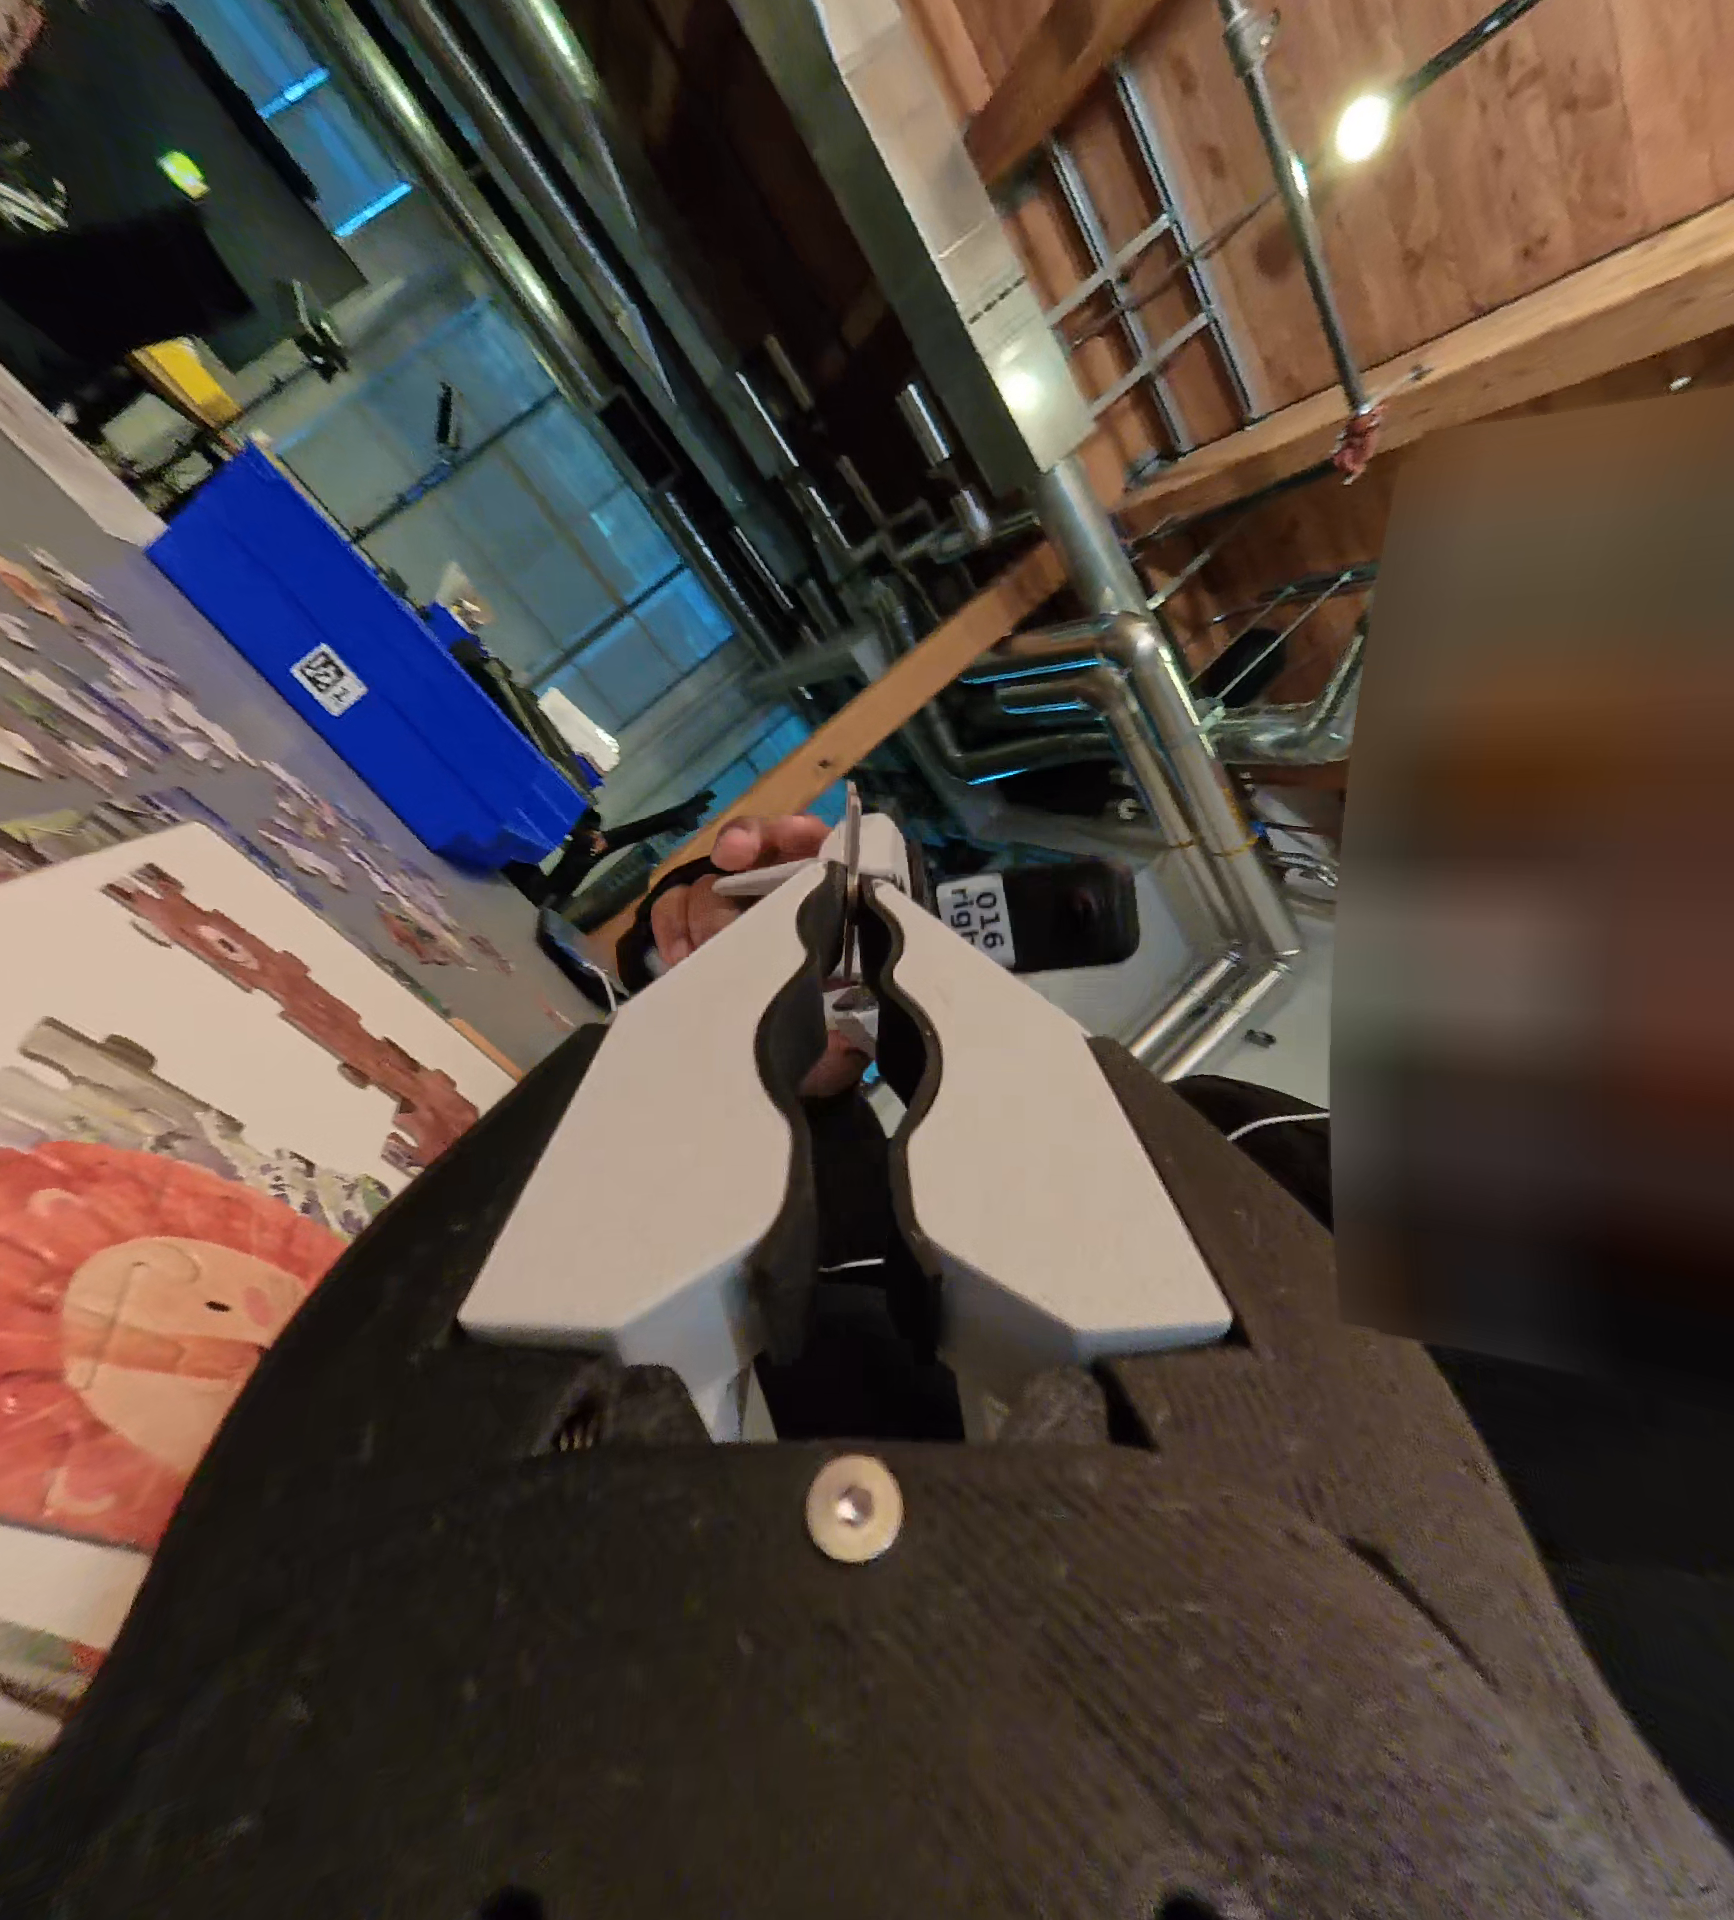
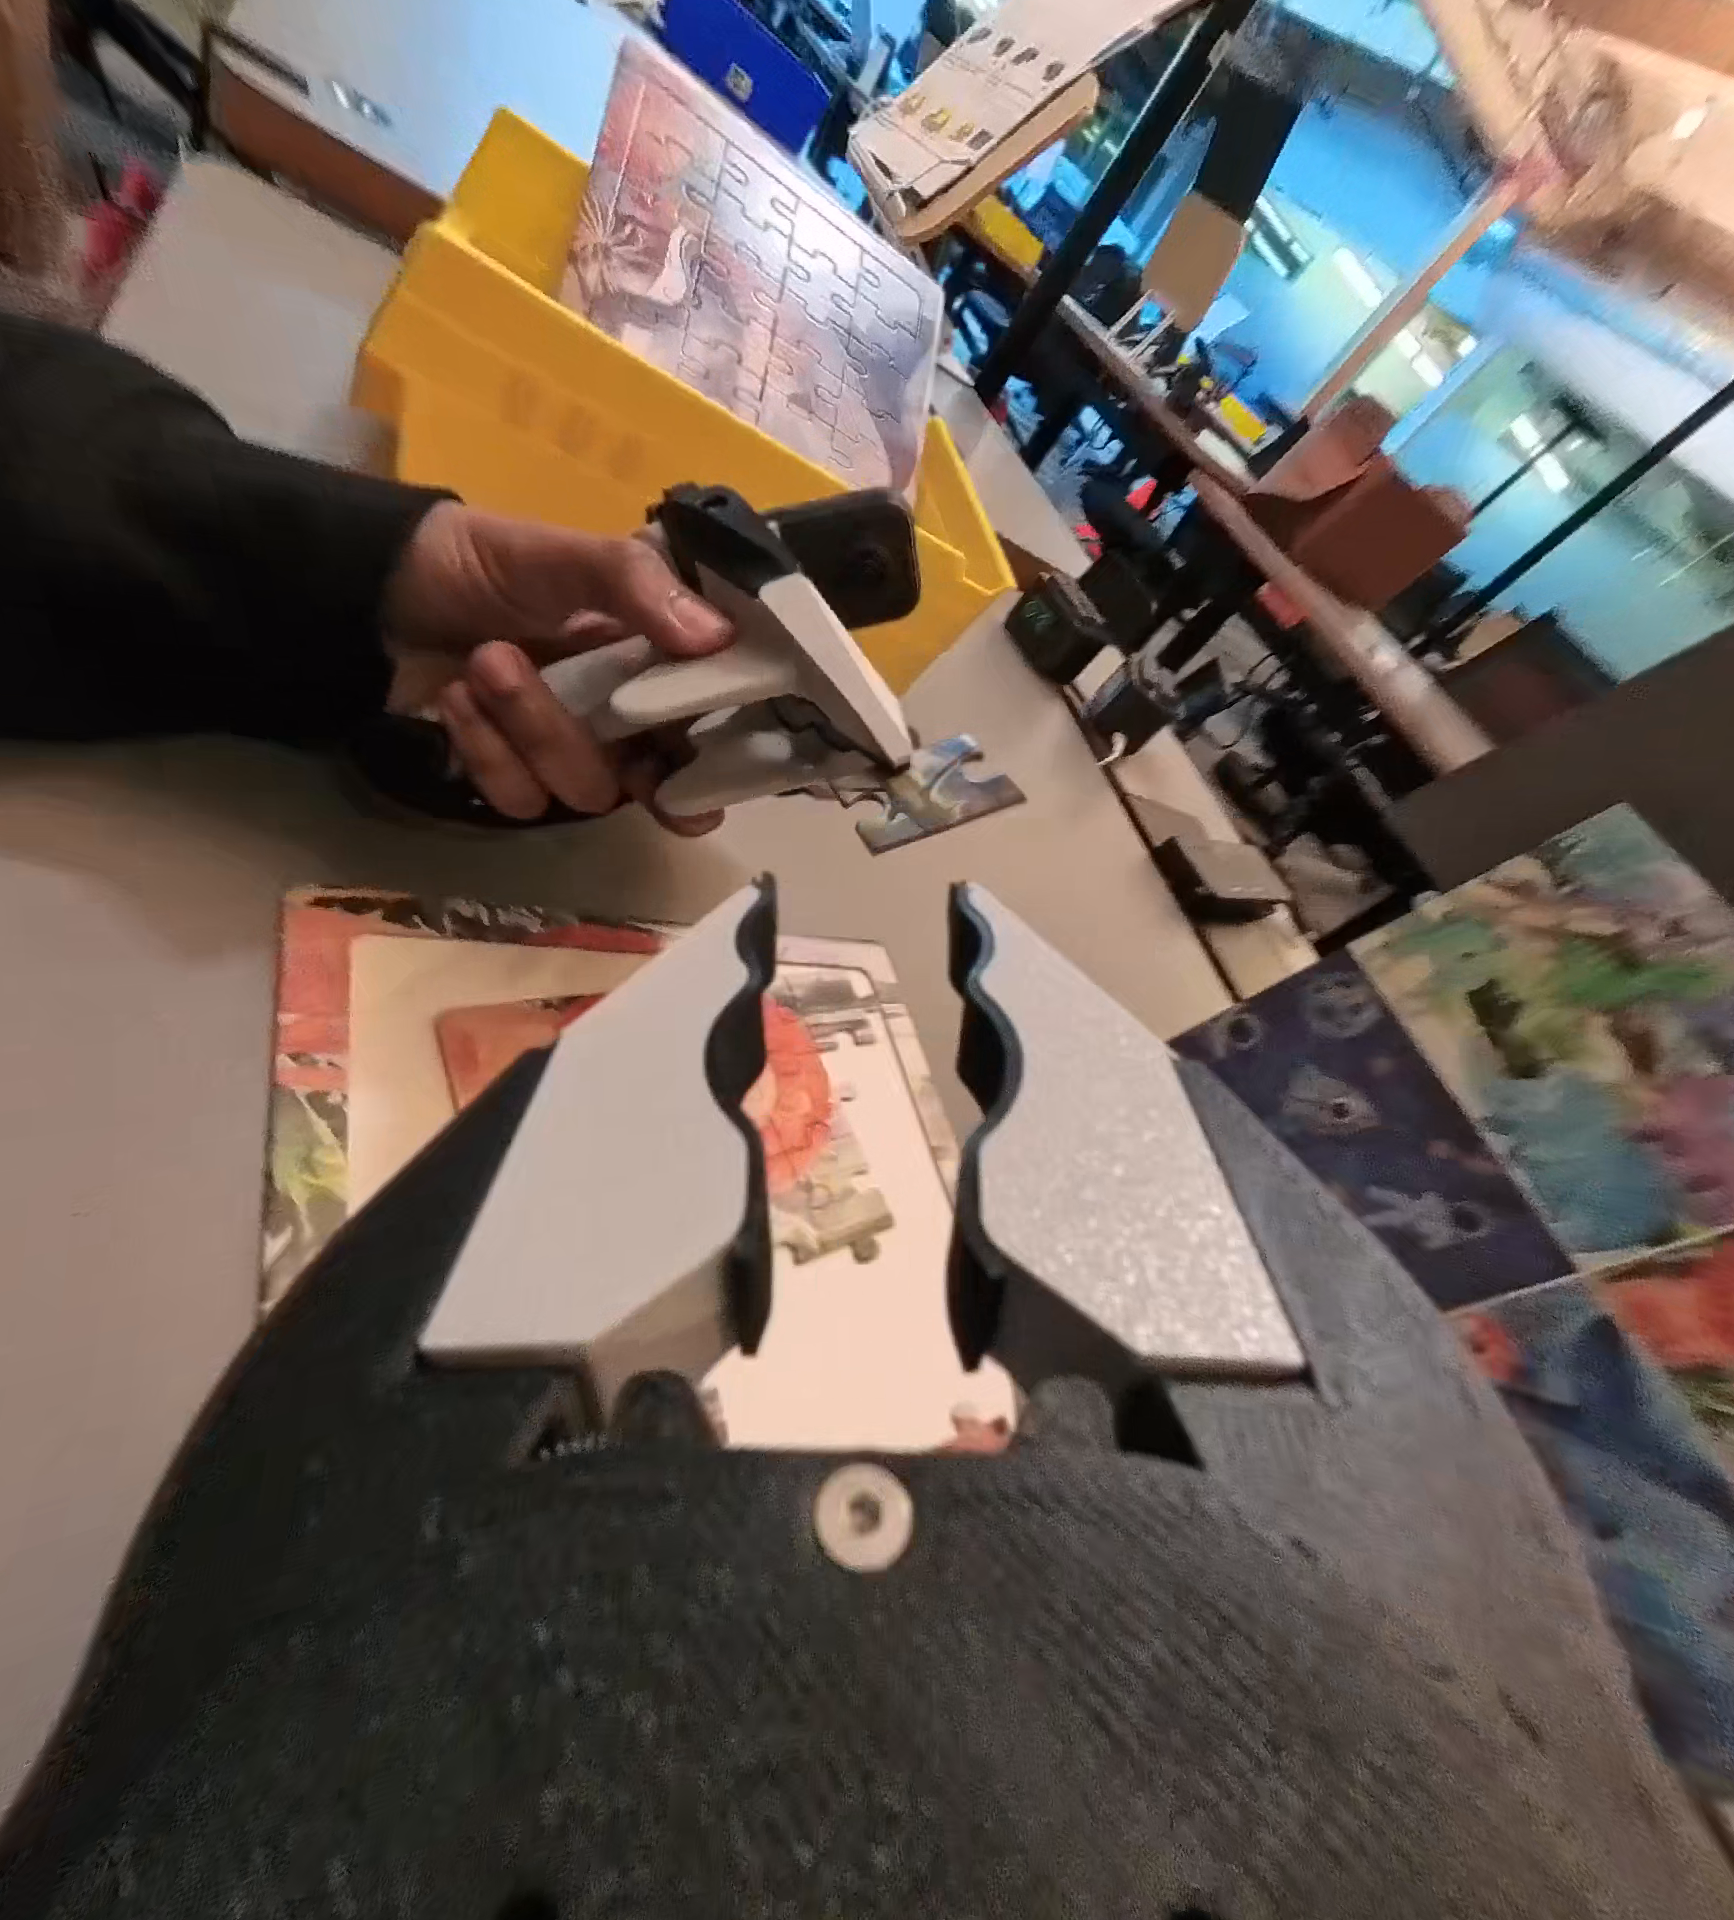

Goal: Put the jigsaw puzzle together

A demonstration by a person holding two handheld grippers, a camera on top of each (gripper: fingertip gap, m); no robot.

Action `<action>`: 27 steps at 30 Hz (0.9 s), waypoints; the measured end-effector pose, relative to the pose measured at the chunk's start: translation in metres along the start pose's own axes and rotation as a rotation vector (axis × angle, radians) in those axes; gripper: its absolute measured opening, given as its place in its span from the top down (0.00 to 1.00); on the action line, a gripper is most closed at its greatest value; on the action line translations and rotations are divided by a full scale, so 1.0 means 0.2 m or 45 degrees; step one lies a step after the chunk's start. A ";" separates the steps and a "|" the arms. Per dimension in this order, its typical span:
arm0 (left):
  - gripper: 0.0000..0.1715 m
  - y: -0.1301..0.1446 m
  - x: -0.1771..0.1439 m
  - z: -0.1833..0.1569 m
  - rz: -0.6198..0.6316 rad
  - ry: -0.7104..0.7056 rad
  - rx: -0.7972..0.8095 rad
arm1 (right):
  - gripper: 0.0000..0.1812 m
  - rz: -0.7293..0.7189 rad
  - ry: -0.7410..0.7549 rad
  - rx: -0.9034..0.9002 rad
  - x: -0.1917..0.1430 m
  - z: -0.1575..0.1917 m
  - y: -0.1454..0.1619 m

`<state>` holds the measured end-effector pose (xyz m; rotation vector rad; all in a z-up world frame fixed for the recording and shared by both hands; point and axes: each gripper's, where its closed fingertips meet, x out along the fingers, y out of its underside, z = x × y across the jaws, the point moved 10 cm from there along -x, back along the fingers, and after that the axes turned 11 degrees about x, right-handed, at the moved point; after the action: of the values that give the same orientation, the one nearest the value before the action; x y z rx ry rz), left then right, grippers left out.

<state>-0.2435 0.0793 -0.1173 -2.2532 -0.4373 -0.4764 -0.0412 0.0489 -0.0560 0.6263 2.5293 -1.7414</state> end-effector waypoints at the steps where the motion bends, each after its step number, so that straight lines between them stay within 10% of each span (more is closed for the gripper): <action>1: 1.00 0.00 0.00 0.00 -0.003 -0.015 0.013 | 0.81 -0.007 -0.014 0.055 0.01 -0.02 0.00; 7: 1.00 -0.02 -0.01 -0.01 -0.036 -0.065 0.051 | 0.73 -0.011 0.016 0.105 0.11 -0.07 0.00; 16: 1.00 -0.04 -0.02 -0.01 -0.072 -0.132 0.099 | 0.96 -0.018 -0.072 0.048 0.18 -0.14 0.02; 22: 1.00 -0.03 -0.03 0.01 -0.018 -0.249 0.131 | 0.78 -0.037 -0.084 -0.089 0.20 -0.19 0.07; 27: 1.00 -0.02 -0.03 0.03 0.027 -0.302 0.111 | 0.86 0.008 -0.120 -0.087 0.23 -0.18 0.12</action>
<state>-0.2487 0.0856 -0.1207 -2.2350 -0.5433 -0.1750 -0.0684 0.1039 -0.0750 0.5344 2.5084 -1.6337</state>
